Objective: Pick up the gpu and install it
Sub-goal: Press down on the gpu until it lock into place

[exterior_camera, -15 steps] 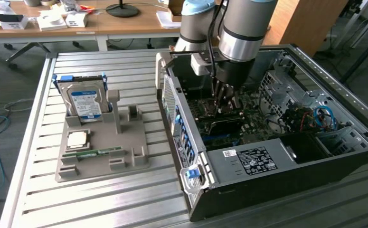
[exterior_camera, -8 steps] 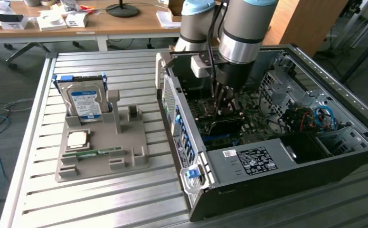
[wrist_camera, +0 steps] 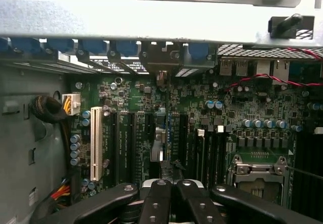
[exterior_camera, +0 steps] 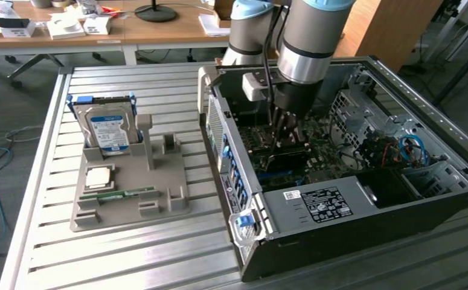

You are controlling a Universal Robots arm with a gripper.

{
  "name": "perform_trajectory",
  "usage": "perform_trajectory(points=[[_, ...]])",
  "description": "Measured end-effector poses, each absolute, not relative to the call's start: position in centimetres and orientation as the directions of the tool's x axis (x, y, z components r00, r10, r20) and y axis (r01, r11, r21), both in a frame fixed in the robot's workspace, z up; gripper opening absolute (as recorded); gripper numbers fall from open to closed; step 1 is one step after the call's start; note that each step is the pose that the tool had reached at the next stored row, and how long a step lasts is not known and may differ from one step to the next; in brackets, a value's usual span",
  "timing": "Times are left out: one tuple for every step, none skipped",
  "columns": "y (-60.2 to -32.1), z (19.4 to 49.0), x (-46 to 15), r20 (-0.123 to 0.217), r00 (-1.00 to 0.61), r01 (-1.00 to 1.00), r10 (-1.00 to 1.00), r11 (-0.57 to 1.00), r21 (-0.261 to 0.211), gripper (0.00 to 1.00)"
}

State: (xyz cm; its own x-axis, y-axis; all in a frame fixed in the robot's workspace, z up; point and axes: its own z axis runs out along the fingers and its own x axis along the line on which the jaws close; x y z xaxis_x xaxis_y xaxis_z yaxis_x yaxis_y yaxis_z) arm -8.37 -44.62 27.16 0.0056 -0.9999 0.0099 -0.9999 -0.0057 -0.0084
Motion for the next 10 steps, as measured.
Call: perform_trajectory(points=[[-44.63,27.09,-8.37,0.010,0.006,-1.000,-1.000,-0.006,-0.008,0.10],[-44.63,27.07,-8.37,0.010,0.006,-1.000,-1.000,-0.006,-0.008,0.10],[-44.63,27.08,-8.37,0.010,0.006,-1.000,-1.000,-0.006,-0.008,0.10],[-44.63,27.07,-8.38,0.010,0.006,-1.000,-1.000,-0.006,-0.008,0.10],[-44.62,27.03,-8.37,0.010,0.006,-1.000,-1.000,-0.006,-0.008,0.10],[-44.62,26.97,-8.37,0.010,0.006,-1.000,-1.000,-0.006,-0.008,0.10],[-44.62,26.94,-8.37,0.010,0.006,-1.000,-1.000,-0.006,-0.008,0.10],[-44.63,26.94,-8.38,0.010,0.006,-1.000,-1.000,-0.006,-0.008,0.10],[-44.63,26.94,-8.38,0.010,0.006,-1.000,-1.000,-0.006,-0.008,0.10],[-44.63,26.94,-8.38,0.010,0.006,-1.000,-1.000,-0.006,-0.008,0.10]])
